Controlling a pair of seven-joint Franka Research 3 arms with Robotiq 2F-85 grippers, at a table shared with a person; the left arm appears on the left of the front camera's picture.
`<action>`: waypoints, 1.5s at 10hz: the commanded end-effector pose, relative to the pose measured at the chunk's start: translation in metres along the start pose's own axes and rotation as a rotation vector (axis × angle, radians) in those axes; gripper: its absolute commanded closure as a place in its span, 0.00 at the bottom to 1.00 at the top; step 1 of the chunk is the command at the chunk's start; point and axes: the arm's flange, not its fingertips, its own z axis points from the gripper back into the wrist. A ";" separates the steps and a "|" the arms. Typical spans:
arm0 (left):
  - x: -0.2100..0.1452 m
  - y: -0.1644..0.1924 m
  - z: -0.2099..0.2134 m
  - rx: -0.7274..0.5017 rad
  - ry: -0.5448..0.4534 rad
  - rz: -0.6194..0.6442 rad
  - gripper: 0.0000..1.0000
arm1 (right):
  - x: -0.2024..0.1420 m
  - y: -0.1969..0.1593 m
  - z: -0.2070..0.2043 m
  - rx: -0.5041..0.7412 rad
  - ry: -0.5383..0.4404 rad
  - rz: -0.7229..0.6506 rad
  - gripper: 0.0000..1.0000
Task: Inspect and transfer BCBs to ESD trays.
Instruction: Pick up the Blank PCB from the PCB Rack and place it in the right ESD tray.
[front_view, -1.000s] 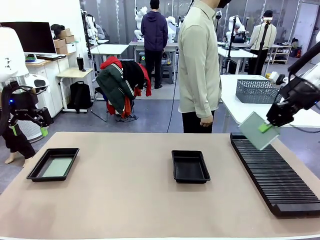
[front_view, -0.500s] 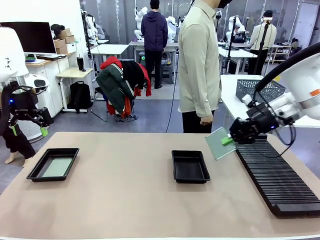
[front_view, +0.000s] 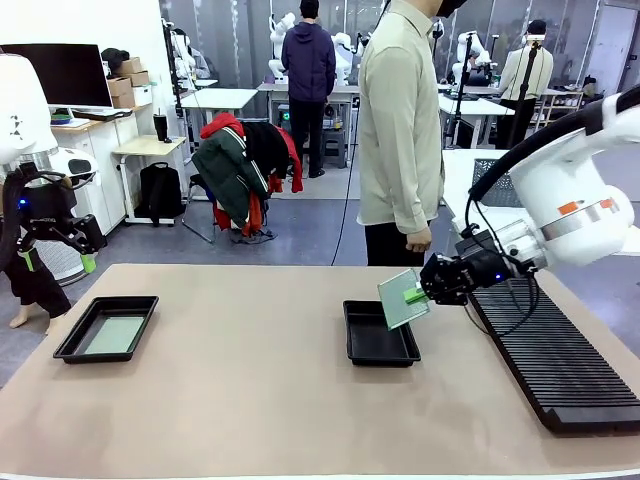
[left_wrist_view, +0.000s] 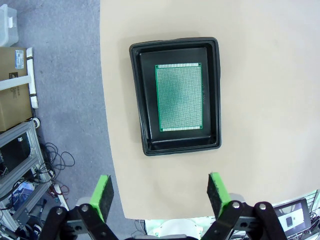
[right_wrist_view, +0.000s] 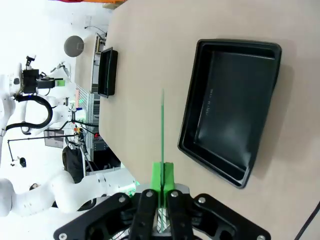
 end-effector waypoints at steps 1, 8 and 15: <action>-0.001 0.001 -0.002 0.001 -0.007 -0.002 0.00 | 0.012 -0.014 -0.025 0.025 -0.025 -0.010 0.97; -0.001 0.001 -0.002 0.001 -0.007 -0.002 0.00 | 0.020 -0.058 -0.077 0.031 -0.060 -0.092 0.97; -0.001 0.001 -0.002 0.001 -0.007 -0.002 0.00 | 0.021 -0.059 -0.090 -0.045 -0.050 -0.124 0.97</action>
